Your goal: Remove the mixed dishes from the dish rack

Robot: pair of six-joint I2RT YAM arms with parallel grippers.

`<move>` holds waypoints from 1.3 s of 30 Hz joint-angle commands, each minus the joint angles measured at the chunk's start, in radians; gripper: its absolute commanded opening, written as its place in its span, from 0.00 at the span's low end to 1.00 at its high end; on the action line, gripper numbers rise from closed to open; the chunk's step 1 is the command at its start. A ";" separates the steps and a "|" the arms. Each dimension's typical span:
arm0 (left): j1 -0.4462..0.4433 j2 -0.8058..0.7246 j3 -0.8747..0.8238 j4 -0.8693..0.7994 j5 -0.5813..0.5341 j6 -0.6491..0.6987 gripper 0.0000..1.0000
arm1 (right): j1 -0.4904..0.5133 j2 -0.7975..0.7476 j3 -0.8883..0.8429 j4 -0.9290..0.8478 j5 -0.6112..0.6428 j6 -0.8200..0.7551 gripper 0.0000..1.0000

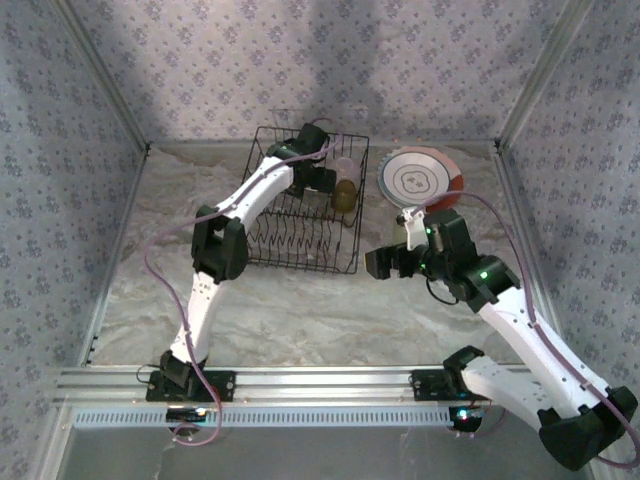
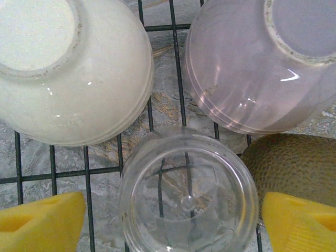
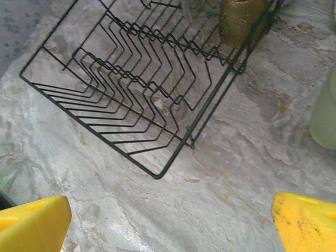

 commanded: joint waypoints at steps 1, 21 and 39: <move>0.007 0.022 0.040 -0.021 0.006 -0.008 0.86 | 0.011 -0.044 -0.032 0.090 -0.050 0.028 1.00; -0.002 0.053 0.077 -0.045 -0.026 -0.021 0.65 | 0.015 -0.149 -0.120 0.201 -0.070 0.049 1.00; -0.027 -0.026 0.061 -0.064 -0.069 -0.006 0.51 | 0.015 -0.169 -0.153 0.244 -0.092 0.052 1.00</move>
